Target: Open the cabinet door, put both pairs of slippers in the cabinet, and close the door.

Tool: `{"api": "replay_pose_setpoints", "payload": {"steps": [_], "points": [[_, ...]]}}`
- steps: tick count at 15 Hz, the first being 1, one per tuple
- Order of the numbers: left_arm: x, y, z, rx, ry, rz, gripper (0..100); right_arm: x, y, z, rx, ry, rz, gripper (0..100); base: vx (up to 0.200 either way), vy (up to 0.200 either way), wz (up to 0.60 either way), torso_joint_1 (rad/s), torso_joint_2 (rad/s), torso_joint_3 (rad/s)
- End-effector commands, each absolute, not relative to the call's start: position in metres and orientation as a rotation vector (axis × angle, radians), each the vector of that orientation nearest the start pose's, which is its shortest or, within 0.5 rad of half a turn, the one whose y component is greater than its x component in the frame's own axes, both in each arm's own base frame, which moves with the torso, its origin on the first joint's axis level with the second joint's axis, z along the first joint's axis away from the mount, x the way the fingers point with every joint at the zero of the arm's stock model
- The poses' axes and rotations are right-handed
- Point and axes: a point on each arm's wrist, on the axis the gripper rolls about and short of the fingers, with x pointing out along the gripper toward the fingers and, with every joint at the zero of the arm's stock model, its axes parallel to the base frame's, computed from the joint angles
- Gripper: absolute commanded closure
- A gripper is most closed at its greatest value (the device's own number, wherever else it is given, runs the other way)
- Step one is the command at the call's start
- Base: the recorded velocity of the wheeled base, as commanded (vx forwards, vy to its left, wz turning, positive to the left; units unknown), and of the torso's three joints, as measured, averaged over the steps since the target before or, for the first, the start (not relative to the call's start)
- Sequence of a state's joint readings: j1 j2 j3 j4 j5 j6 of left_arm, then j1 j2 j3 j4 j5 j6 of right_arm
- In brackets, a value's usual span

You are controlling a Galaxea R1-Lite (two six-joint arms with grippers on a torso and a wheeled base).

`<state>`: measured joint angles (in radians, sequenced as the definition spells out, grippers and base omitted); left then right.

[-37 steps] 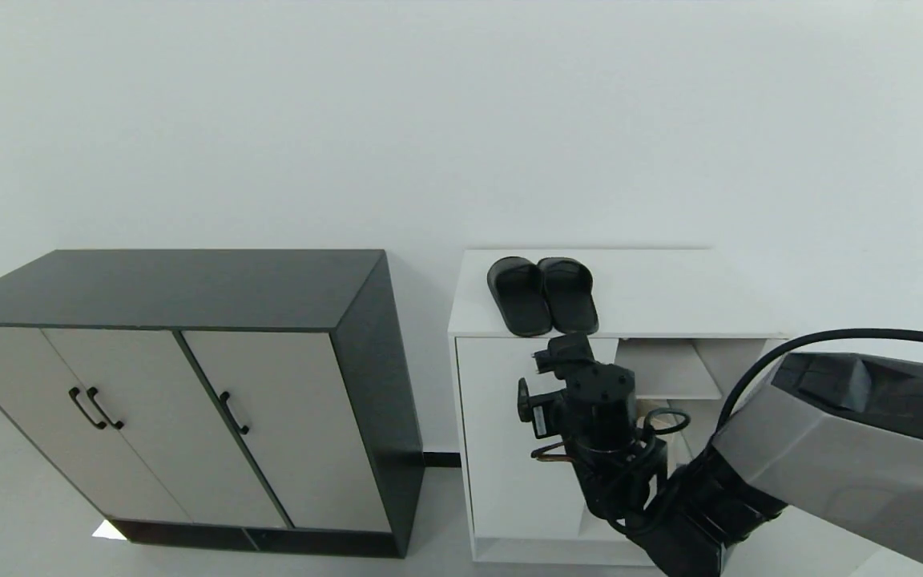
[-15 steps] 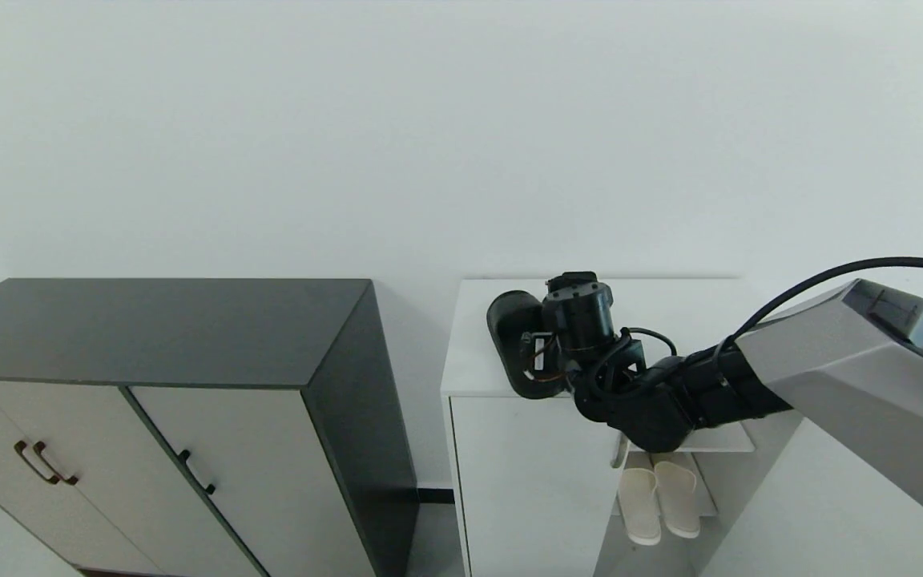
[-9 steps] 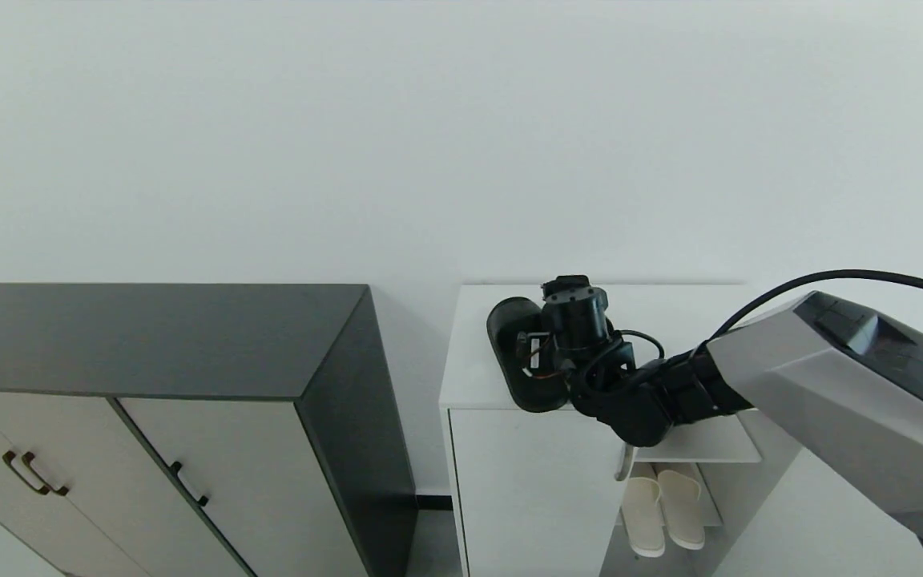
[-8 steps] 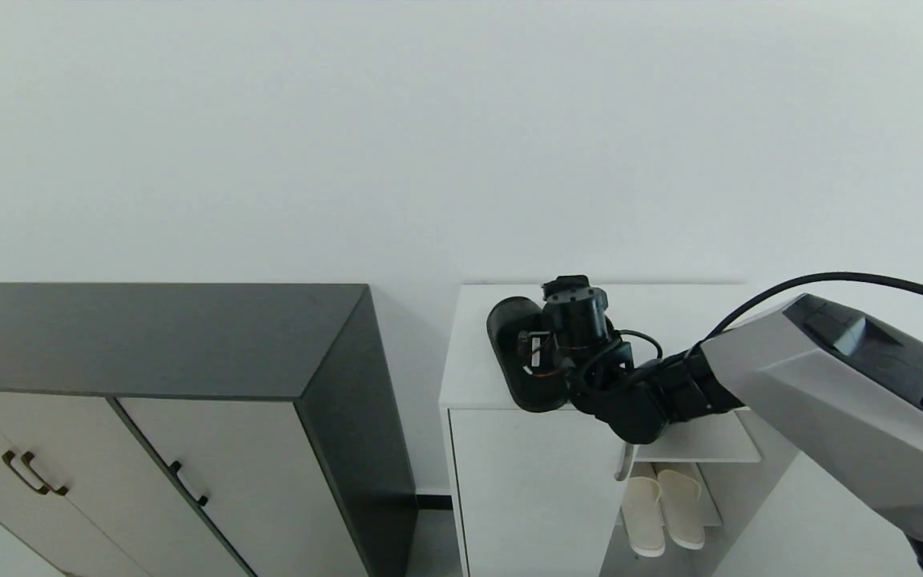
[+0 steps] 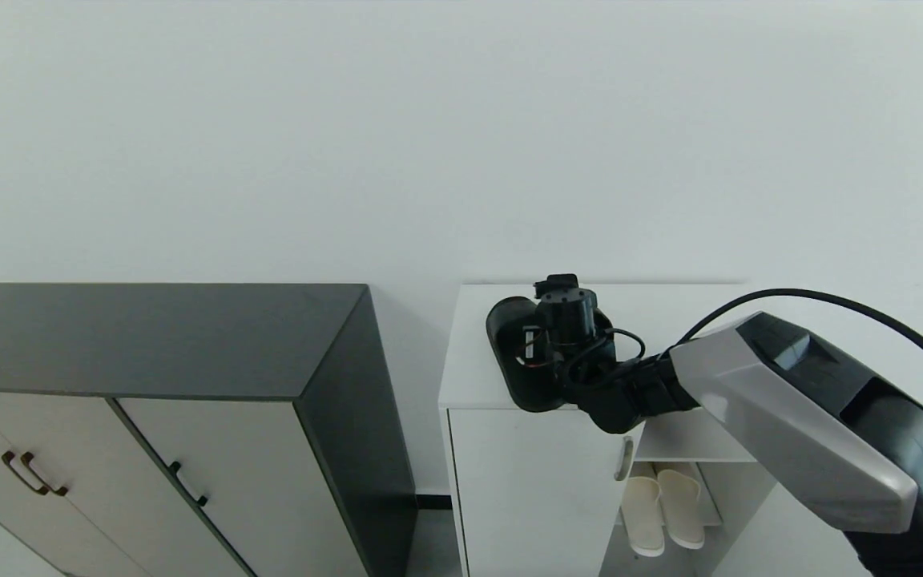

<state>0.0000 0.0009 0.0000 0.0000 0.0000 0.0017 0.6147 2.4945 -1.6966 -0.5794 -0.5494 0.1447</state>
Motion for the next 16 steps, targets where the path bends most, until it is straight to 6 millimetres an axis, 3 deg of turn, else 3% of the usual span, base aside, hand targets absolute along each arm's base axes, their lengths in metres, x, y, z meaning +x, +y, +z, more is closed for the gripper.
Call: {"api": "replay_pose_setpoints", "payload": {"steps": [1,5,8,14,16], "points": [[-0.023,0.0,0.076,0.002,0.002,0.0,100,0.427,0.286,0.082,0.022,0.191,0.05,100,0.0,0.0,0.0,0.0,0.0,0.0],[-0.023,0.0,0.076,0.002,0.002,0.0,100,0.424,0.285,0.095,0.036,0.171,0.052,100,0.0,0.0,0.0,0.0,0.0,0.0],[-0.023,0.0,0.076,0.002,0.002,0.002,100,0.406,0.278,0.114,0.031,0.176,0.062,100,0.0,0.0,0.0,0.0,0.0,0.0],[-0.023,0.0,0.076,0.0,0.002,0.002,100,0.342,0.263,0.136,0.013,0.226,0.189,100,0.0,0.0,0.0,0.0,0.0,0.0],[-0.023,0.0,0.075,0.0,0.0,0.002,100,0.307,0.243,0.14,0.002,0.26,0.244,100,0.0,0.0,0.0,0.0,0.0,0.0]]}}
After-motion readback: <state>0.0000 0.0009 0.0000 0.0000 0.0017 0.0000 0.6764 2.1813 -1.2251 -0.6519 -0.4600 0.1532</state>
